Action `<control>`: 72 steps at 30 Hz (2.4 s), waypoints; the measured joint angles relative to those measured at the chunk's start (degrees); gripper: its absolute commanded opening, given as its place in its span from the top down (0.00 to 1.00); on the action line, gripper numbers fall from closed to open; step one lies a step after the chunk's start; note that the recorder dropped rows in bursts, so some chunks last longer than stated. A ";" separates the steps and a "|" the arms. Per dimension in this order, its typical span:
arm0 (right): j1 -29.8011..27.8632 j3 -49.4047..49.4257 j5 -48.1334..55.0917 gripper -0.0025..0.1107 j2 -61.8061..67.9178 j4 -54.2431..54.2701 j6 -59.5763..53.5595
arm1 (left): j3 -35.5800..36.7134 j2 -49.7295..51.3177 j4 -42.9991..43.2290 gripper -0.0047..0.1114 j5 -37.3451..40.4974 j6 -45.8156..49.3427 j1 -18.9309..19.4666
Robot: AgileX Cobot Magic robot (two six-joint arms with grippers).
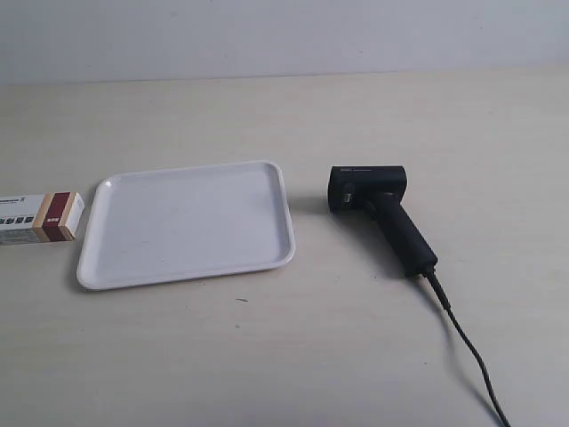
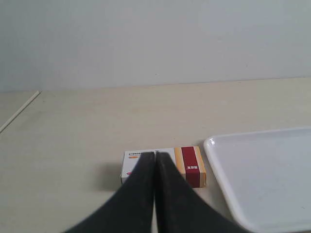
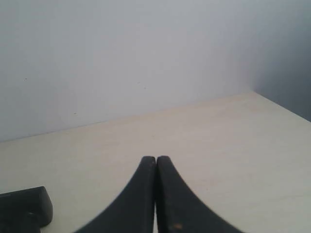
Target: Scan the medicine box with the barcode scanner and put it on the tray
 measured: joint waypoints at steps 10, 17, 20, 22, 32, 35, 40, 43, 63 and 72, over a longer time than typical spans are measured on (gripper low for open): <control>0.00 0.00 0.00 0.98 0.00 0.00 0.00 | 0.00 0.00 0.00 0.94 0.00 0.00 0.00; 0.00 0.00 0.00 0.98 0.00 0.00 0.00 | 0.00 0.00 0.00 0.94 0.00 0.00 0.00; 0.00 0.00 0.00 0.98 0.00 0.00 0.00 | 0.00 0.00 0.00 0.94 0.00 0.00 0.00; 0.00 0.00 0.00 0.98 0.00 0.00 0.00 | 0.00 0.00 0.00 0.94 0.00 0.00 0.00; 0.00 0.00 -2.21 0.98 0.00 0.00 0.00 | 0.00 0.00 -1.72 0.94 -6.02 -7.75 0.00; 0.00 0.00 -4.63 0.98 0.00 0.00 0.00 | 0.00 0.00 -2.36 0.94 -10.07 -15.34 0.00; 0.00 0.00 -6.87 0.98 0.00 2.35 0.00 | 0.00 0.00 -2.58 0.94 -17.36 -23.71 0.00; 0.00 0.00 -8.59 0.98 0.00 5.97 0.14 | 0.00 0.00 -2.58 0.96 -23.22 -25.11 0.00; 0.00 0.00 -10.61 0.98 0.00 15.75 3.66 | -43.73 66.72 6.53 0.96 12.45 -12.57 -0.90; 0.00 0.00 -10.07 0.98 0.00 15.75 3.66 | -49.05 86.98 5.42 0.90 22.40 36.04 -4.84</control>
